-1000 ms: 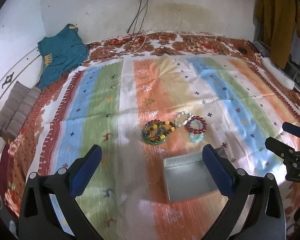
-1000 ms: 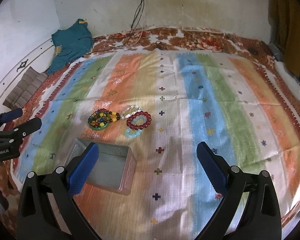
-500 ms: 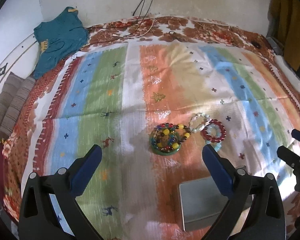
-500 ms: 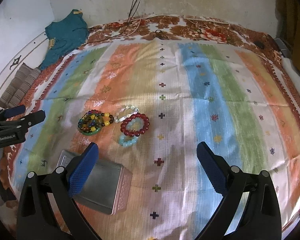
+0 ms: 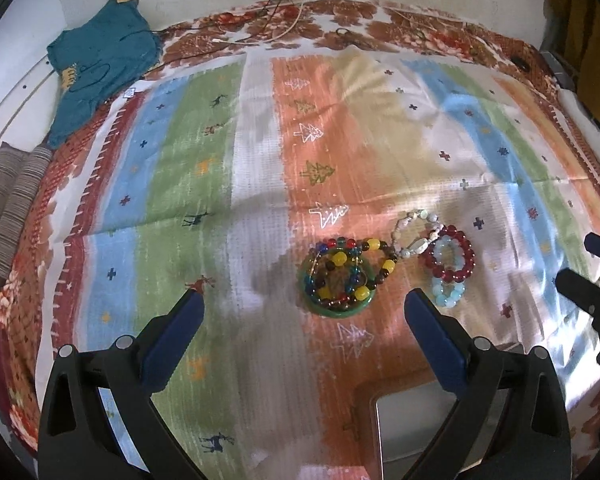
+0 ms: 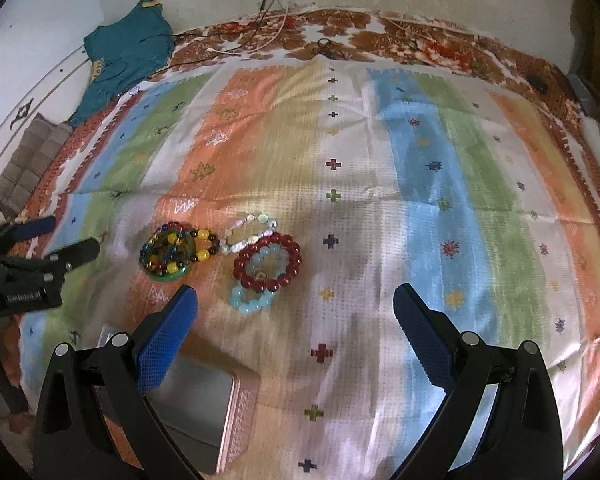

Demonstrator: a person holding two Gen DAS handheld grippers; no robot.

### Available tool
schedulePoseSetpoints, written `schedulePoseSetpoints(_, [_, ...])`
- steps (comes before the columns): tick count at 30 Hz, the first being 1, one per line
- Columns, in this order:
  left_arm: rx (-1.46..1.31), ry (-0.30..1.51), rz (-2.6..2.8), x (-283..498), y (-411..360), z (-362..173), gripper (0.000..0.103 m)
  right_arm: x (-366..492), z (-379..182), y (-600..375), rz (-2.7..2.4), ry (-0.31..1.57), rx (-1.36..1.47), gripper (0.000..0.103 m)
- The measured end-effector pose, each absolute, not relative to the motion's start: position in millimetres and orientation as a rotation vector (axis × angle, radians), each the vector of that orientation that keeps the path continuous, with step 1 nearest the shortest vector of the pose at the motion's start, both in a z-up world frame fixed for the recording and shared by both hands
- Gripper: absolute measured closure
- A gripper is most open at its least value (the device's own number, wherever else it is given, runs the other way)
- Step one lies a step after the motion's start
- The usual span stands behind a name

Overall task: Organize jewelry
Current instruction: 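Lower both grippers over the bead bracelets, then grasp the multicolored bead bracelet with left gripper while right grasps red bead bracelet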

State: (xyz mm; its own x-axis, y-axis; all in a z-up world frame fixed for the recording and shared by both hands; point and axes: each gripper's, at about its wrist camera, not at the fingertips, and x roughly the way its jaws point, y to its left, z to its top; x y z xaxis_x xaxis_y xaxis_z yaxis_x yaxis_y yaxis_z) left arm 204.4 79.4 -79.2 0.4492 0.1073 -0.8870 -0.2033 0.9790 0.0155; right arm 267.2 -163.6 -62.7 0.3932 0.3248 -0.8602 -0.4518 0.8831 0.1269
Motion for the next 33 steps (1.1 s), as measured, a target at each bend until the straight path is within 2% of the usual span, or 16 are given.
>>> schedulePoseSetpoints(11, [-0.134,1.146,0.202,235,100,-107,0.005,299,-104,-146,0.471,1.172,-0.135,0.004])
schedulePoseSetpoints(16, [-0.111,1.172,0.191,246,98,-123,0.009,306,-115,-143,0.469,1.192,-0.142,0.004])
schedulePoseSetpoints(25, [-0.092,1.221,0.167,257,98,-146,0.023,317,-132,-132,0.463,1.23,-0.169,0.004])
schedulePoseSetpoints(28, [-0.1,1.24,0.162,259,101,-154,0.032,321,-134,-131,0.475,1.222,-0.134,0.004])
schedulePoseSetpoints(31, [-0.102,1.254,0.161,262,102,-159,0.035,324,-136,-127,0.477,1.226,-0.135,0.004])
schedulePoseSetpoints(33, [-0.098,1.259,0.154,264,101,-162,0.035,326,-140,-124,0.474,1.24,-0.146,0.011])
